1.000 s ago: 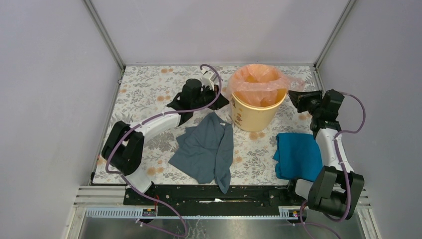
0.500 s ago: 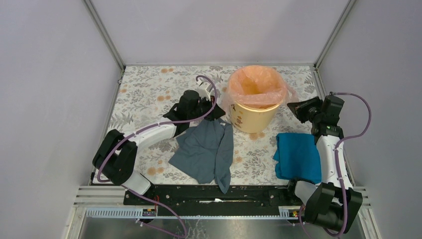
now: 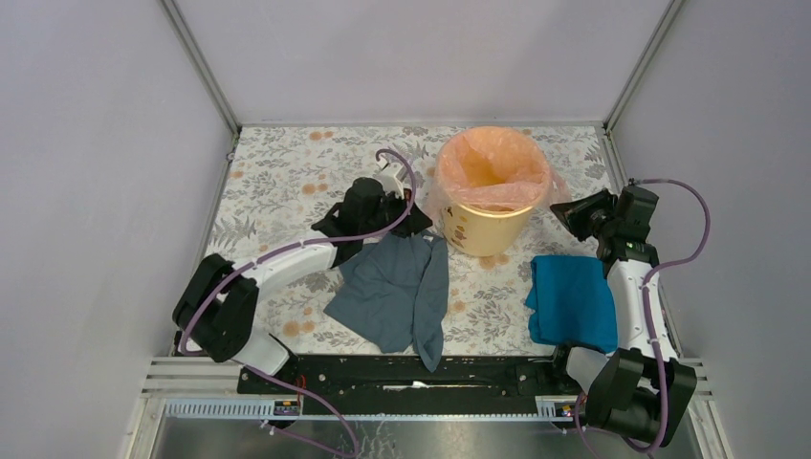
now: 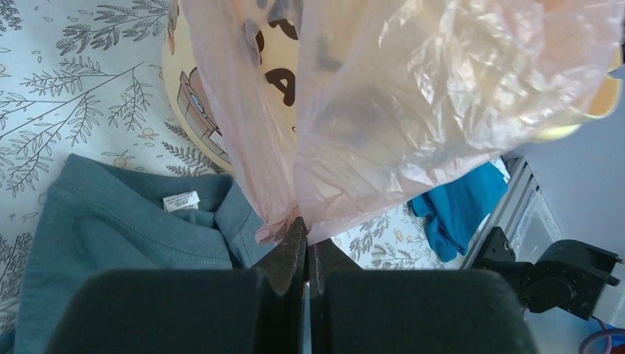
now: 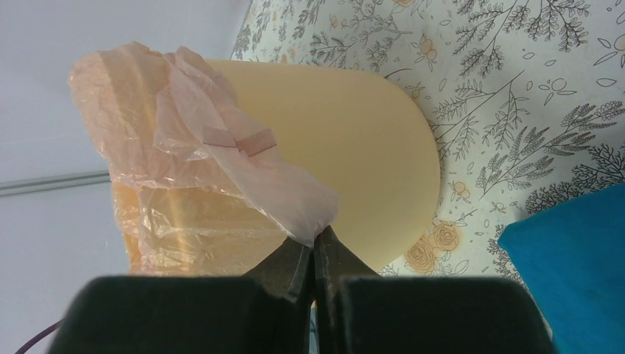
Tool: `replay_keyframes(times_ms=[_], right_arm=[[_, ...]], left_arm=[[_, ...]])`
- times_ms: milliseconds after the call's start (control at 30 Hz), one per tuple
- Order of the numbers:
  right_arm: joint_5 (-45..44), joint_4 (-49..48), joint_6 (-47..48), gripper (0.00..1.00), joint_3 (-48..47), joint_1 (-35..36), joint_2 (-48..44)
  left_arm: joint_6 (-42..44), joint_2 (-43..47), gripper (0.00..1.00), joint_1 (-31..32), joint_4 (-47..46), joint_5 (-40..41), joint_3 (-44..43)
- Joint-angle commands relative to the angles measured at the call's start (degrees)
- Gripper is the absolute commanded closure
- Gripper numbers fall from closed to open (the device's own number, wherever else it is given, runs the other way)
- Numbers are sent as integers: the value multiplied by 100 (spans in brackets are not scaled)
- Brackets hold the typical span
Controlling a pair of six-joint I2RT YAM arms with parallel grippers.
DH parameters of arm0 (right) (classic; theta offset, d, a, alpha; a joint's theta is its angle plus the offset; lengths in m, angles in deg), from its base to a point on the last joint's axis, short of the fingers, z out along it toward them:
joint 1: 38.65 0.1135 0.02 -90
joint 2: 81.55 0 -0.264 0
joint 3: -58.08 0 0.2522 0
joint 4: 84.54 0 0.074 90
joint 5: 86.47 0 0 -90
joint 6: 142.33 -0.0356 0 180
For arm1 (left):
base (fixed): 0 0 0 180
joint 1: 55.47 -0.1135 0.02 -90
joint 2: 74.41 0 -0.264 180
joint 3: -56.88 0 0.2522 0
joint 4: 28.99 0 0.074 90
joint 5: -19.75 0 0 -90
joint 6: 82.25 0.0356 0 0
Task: Put the trash bags into the trash bin
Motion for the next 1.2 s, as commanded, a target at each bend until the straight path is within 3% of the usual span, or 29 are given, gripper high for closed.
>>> replay_keyframes(times_ms=[0, 167, 467, 600, 700, 900, 1033, 1167], right_arm=[[-154, 188, 207, 96, -104, -49, -124], [-286, -202, 35, 97, 167, -55, 74], [-99, -770, -109, 100, 262, -49, 871], [251, -1176, -93, 99, 335, -49, 1062], [495, -1206, -113, 97, 295, -49, 1029], [307, -909, 24, 96, 184, -49, 663], [339, -904, 13, 95, 113, -49, 623], [279, -1000, 49, 95, 111, -49, 905]], left_arm=[[-10, 658, 100, 23, 165, -74, 193], [-180, 932, 100, 34, -276, -265, 710], [-532, 817, 100, 191, -875, -809, 859], [-528, 648, 100, 235, -903, -698, 900], [-469, 226, 100, 242, -410, -223, 696], [-648, -669, 100, 236, -398, -54, 530], [-784, -868, 100, 202, -633, -21, 519], [-651, -898, 100, 146, -234, 224, 151]])
